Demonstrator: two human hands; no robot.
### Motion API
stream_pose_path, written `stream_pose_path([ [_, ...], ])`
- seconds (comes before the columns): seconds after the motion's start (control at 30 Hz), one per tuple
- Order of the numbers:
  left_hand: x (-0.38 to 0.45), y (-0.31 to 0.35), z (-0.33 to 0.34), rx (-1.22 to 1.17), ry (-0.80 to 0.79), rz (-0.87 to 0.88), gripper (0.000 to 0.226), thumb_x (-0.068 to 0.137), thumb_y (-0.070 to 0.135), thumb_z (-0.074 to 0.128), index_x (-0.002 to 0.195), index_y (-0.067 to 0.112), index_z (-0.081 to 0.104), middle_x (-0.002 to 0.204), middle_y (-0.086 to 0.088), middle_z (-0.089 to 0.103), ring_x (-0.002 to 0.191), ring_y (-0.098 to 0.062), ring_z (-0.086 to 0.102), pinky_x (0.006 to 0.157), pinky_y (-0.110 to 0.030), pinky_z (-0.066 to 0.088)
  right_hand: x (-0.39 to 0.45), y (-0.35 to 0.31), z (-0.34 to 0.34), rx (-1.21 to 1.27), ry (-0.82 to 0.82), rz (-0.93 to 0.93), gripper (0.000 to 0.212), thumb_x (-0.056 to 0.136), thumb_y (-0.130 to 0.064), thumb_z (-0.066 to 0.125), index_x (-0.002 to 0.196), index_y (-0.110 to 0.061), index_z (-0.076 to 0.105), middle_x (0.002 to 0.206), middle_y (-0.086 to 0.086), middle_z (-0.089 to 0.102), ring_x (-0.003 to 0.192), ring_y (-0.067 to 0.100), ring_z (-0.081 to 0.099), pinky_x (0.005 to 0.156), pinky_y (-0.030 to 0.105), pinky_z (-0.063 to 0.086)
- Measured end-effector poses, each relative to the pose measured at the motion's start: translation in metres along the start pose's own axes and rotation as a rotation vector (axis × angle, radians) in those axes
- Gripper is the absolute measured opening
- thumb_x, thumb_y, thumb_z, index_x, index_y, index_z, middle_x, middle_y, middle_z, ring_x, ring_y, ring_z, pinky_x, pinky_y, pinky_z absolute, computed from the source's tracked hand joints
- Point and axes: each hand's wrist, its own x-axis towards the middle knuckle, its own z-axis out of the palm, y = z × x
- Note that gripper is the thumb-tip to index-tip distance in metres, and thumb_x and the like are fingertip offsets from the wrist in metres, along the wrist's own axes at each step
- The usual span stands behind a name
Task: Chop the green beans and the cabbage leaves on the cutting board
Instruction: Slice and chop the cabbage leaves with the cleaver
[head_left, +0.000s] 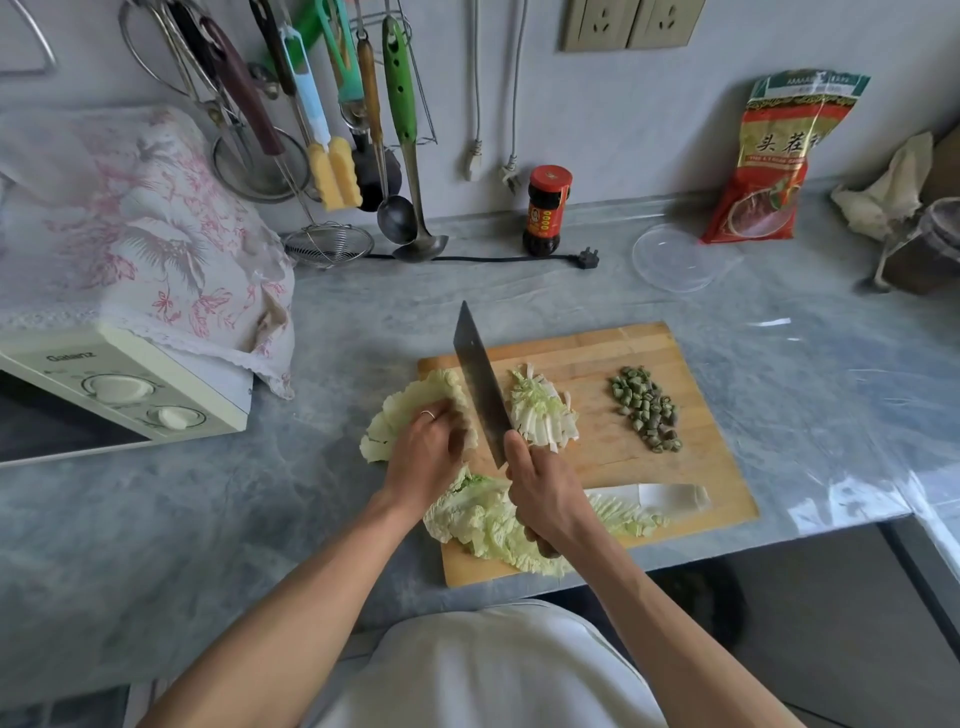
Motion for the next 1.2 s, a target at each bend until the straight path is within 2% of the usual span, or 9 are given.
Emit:
stream_pose_path([
  [0.13, -0.001, 0.0, 0.005, 0.113, 0.051, 0.054, 0.024, 0.095, 0.014, 0.052, 0.096, 0.007, 0.075, 0.109, -0.008, 0.073, 0.119, -0.023, 0.06, 0.11, -0.04, 0.037, -0.001, 0.002, 0.011, -0.009, 0.001, -0.029, 0.056, 0.106, -0.045, 0.03, 0.065, -0.011, 0.047, 0.049, -0.002, 0.042, 0.04, 0.012, 0.04, 0.048, 0.03, 0.037],
  [0.37, -0.001, 0.0, 0.005, 0.049, -0.03, -0.031, 0.033, 0.091, 0.021, 0.047, 0.111, 0.012, 0.072, 0.125, -0.013, 0.067, 0.128, -0.026, 0.053, 0.109, -0.043, 0.038, -0.002, -0.001, 0.013, -0.069, 0.0, -0.012, 0.056, 0.105, -0.046, 0.031, 0.067, -0.01, 0.047, 0.057, 0.005, 0.048, 0.05, 0.018, 0.044, 0.052, 0.032, 0.037],
  [0.5, 0.001, -0.007, 0.007, 0.035, -0.066, -0.043, 0.029, 0.087, 0.013, 0.049, 0.104, 0.006, 0.072, 0.125, -0.011, 0.068, 0.133, -0.024, 0.051, 0.109, -0.042, 0.039, 0.001, -0.002, 0.018, -0.056, 0.018, -0.052, 0.057, 0.105, -0.046, 0.03, 0.061, -0.013, 0.044, 0.054, 0.002, 0.046, 0.046, 0.016, 0.042, 0.05, 0.032, 0.036],
  [0.6, 0.0, -0.006, 0.011, -0.018, -0.03, -0.074, 0.034, 0.086, 0.016, 0.04, 0.096, 0.002, 0.069, 0.11, -0.013, 0.072, 0.126, -0.026, 0.056, 0.103, -0.045, 0.044, 0.0, -0.009, 0.018, -0.092, -0.017, -0.078, 0.049, 0.108, -0.038, 0.03, 0.062, -0.023, 0.039, 0.058, 0.006, 0.047, 0.05, 0.019, 0.042, 0.052, 0.038, 0.035],
  [0.73, -0.001, 0.0, 0.014, -0.102, 0.034, -0.092, 0.044, 0.085, 0.016, 0.032, 0.101, -0.003, 0.068, 0.106, -0.018, 0.071, 0.12, -0.032, 0.059, 0.104, -0.047, 0.044, 0.004, -0.008, 0.023, -0.087, 0.022, -0.036, 0.056, 0.106, -0.045, 0.03, 0.061, -0.014, 0.042, 0.058, 0.003, 0.048, 0.051, 0.015, 0.043, 0.057, 0.031, 0.034],
  [0.8, -0.002, 0.003, 0.011, -0.136, 0.054, -0.071, 0.038, 0.086, 0.013, 0.035, 0.096, -0.001, 0.068, 0.101, -0.016, 0.072, 0.117, -0.031, 0.06, 0.102, -0.046, 0.046, 0.007, -0.004, 0.026, -0.086, 0.023, -0.027, 0.055, 0.105, -0.047, 0.031, 0.062, -0.014, 0.042, 0.058, 0.003, 0.048, 0.051, 0.017, 0.043, 0.057, 0.032, 0.035],
  [0.97, 0.001, 0.002, 0.009, -0.179, 0.105, -0.006, 0.014, 0.091, 0.003, 0.055, 0.091, 0.008, 0.068, 0.091, -0.005, 0.07, 0.1, -0.024, 0.063, 0.08, -0.043, 0.052, 0.01, -0.004, 0.032, -0.086, 0.038, -0.025, 0.057, 0.104, -0.05, 0.03, 0.062, -0.014, 0.043, 0.057, 0.005, 0.049, 0.05, 0.02, 0.045, 0.053, 0.035, 0.037],
  [1.1, 0.001, -0.002, 0.015, -0.167, 0.076, -0.05, 0.015, 0.094, 0.012, 0.057, 0.098, 0.01, 0.071, 0.098, -0.003, 0.07, 0.106, -0.021, 0.062, 0.084, -0.042, 0.052, 0.012, -0.004, 0.037, -0.091, 0.055, -0.01, 0.054, 0.105, -0.048, 0.031, 0.071, -0.01, 0.047, 0.067, 0.012, 0.056, 0.062, 0.032, 0.055, 0.056, 0.038, 0.043],
  [1.2, -0.001, -0.001, 0.016, -0.168, 0.034, -0.095, 0.024, 0.095, 0.02, 0.054, 0.108, 0.01, 0.071, 0.11, -0.004, 0.07, 0.116, -0.021, 0.058, 0.092, -0.041, 0.05, 0.016, -0.008, 0.037, -0.171, -0.003, 0.079, 0.041, 0.107, -0.039, 0.032, 0.086, -0.008, 0.048, 0.069, 0.001, 0.046, 0.071, 0.025, 0.048, 0.061, 0.03, 0.034],
])
